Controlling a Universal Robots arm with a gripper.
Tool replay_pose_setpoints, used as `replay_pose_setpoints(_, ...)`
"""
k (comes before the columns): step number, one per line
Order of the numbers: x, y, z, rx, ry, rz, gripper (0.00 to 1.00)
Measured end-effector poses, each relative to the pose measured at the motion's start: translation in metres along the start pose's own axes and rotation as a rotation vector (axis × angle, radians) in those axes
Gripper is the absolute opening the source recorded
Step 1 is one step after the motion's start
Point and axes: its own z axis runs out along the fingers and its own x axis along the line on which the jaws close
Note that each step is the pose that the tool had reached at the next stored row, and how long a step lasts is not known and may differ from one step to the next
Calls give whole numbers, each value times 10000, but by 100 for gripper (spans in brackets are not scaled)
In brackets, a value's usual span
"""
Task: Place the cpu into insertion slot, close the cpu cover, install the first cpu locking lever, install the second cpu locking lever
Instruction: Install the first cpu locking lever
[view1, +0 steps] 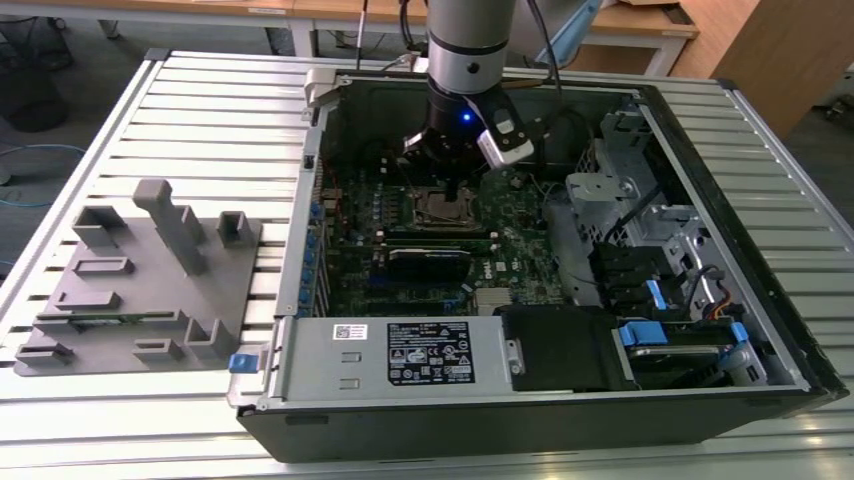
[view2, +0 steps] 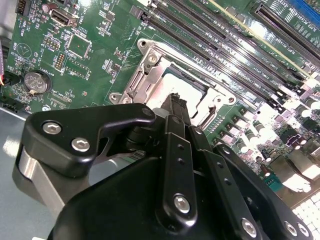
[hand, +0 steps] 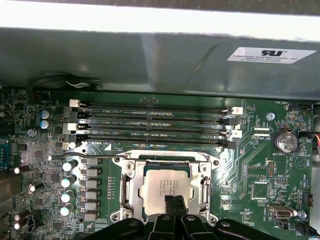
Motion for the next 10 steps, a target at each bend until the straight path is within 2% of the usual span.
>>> replay_pose_setpoints(10, -1, 0, -28, 0, 0, 0, 10)
